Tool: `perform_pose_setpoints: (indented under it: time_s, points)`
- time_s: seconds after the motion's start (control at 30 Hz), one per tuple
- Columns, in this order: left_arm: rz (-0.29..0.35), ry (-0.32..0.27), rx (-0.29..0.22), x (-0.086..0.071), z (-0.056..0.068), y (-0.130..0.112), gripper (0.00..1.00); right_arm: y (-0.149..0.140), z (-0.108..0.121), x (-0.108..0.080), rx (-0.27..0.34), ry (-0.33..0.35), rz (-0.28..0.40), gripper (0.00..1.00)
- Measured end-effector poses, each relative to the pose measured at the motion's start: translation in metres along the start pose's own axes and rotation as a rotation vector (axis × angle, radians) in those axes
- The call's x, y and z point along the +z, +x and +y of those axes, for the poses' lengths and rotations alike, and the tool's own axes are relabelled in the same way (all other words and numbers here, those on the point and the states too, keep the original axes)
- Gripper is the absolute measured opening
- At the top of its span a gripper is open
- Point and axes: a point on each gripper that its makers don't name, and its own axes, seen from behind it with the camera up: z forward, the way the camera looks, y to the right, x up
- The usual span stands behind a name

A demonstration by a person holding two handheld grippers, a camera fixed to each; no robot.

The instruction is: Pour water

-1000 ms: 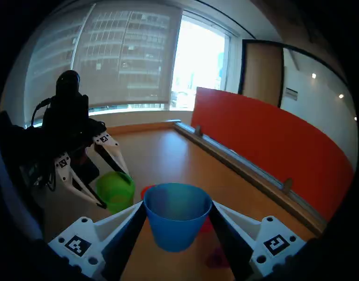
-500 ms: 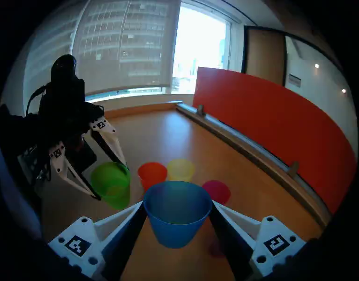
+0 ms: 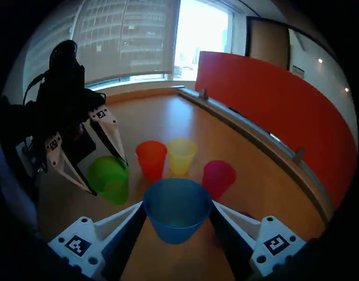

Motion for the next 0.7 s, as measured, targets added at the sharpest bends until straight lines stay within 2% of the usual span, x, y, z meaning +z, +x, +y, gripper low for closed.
perform_pose_setpoints:
  time_s: [0.37, 0.7]
  points:
    - [-0.067, -0.045, 0.017, 0.010, 0.008, -0.016, 0.88, -0.014, -0.004, 0.012, 0.005, 0.016, -0.019, 0.93]
    - [-0.078, -0.056, 0.023, 0.018, 0.010, -0.021, 0.88, -0.022, -0.008, 0.020, 0.005, 0.021, -0.025, 0.93]
